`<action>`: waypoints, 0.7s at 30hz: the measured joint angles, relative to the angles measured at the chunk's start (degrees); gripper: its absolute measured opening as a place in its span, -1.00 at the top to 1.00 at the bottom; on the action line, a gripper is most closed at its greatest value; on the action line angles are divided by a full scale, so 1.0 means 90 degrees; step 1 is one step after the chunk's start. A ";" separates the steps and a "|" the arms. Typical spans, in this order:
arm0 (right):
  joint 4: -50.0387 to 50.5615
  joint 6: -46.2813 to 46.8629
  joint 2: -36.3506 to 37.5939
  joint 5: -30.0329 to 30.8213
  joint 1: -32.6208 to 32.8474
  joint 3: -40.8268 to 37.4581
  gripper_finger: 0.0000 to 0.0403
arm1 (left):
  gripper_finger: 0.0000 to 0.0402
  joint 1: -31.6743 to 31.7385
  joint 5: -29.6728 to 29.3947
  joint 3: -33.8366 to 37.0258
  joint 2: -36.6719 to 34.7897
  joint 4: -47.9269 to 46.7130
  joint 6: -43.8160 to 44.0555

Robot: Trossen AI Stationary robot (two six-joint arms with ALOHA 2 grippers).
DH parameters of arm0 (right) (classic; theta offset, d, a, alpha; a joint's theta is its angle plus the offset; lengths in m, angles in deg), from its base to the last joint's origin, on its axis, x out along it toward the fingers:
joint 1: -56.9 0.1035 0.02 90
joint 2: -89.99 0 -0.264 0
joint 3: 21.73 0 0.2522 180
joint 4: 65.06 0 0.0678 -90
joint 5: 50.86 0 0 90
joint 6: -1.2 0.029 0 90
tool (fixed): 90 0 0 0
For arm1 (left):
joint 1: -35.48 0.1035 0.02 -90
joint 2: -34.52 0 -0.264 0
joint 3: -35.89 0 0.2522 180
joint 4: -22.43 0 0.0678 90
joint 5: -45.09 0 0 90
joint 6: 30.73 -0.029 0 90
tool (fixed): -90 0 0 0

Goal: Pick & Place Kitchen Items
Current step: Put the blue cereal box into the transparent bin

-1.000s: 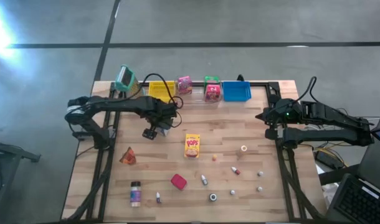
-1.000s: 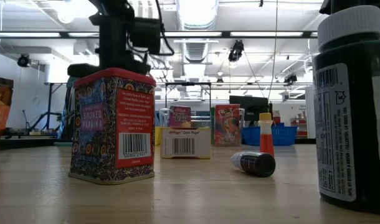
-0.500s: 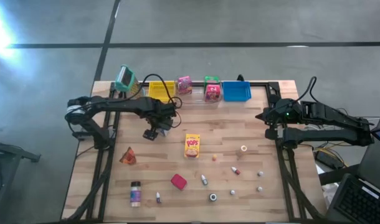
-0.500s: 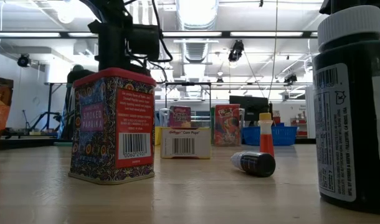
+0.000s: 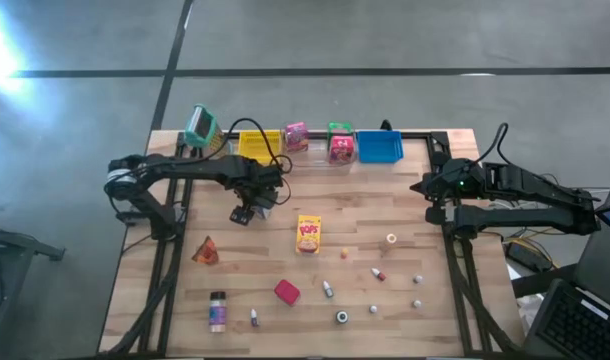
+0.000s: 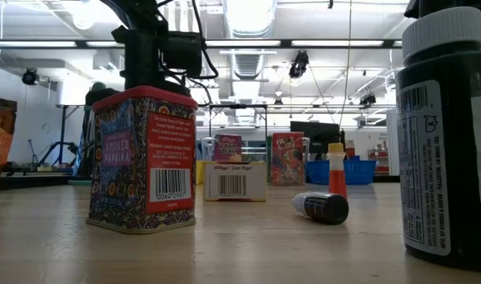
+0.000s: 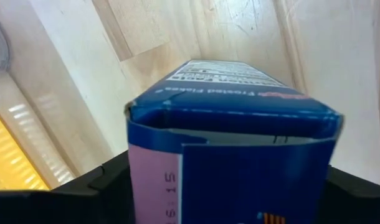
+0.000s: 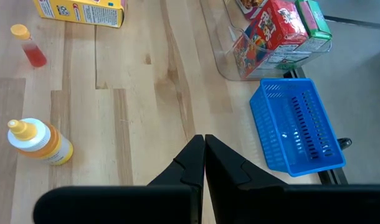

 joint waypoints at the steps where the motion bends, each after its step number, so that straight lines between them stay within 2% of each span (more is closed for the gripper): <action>1: 0.0001 -0.0002 0.0000 0.0000 -0.0002 0.0000 0.96 | -0.51 0.0000 0.0000 0.0000 0.0000 -0.0004 0.0000; 21: 0.0002 -0.0002 0.0000 -0.0001 0.0000 0.0000 0.96 | -0.16 0.0000 0.0041 0.0000 0.0000 -0.0011 0.0013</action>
